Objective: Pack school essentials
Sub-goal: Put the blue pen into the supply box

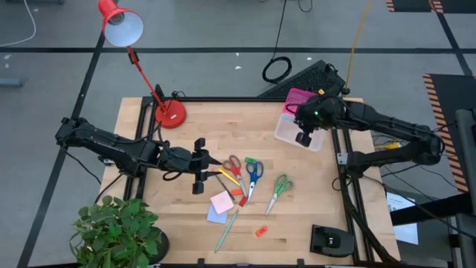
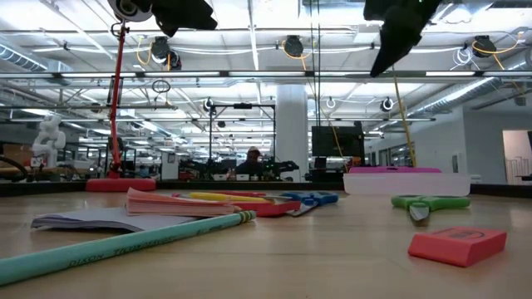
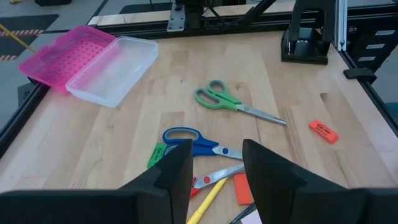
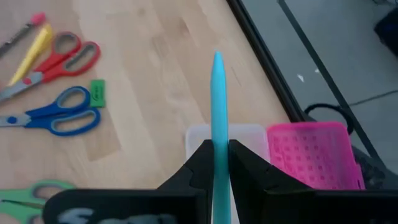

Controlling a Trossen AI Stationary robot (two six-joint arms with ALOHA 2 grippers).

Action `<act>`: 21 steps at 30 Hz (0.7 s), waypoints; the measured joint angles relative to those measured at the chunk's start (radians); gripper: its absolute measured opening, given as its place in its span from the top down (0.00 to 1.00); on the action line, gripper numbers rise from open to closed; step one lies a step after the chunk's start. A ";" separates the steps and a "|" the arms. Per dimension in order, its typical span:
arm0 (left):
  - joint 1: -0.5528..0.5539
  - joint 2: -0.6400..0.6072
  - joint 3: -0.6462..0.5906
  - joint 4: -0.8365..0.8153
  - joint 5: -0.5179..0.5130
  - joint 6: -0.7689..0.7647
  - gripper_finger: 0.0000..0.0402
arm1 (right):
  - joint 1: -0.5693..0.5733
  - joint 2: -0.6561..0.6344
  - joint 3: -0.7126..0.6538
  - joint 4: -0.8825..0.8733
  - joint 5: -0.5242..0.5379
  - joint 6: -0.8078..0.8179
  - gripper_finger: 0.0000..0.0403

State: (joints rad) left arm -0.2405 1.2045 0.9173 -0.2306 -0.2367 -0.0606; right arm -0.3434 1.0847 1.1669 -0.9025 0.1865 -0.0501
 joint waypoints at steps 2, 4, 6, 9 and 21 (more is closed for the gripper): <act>0.000 0.000 0.000 0.000 0.000 0.000 0.64 | -0.017 0.000 -0.014 0.006 -0.008 -0.007 0.93; 0.000 0.000 0.000 0.000 0.000 0.000 0.64 | -0.033 0.000 -0.033 0.014 -0.008 -0.016 0.93; 0.000 0.000 0.000 0.000 0.000 0.000 0.64 | -0.051 0.000 -0.064 0.036 -0.009 -0.023 0.93; 0.000 0.000 0.000 0.000 0.000 0.000 0.64 | -0.077 0.001 -0.112 0.074 -0.008 -0.033 0.93; 0.000 0.000 0.000 0.000 0.000 0.000 0.64 | -0.227 0.000 -0.331 0.282 -0.119 -0.139 0.93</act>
State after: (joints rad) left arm -0.2405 1.2045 0.9173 -0.2306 -0.2367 -0.0608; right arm -0.5705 1.0851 0.8359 -0.6202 0.0670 -0.1890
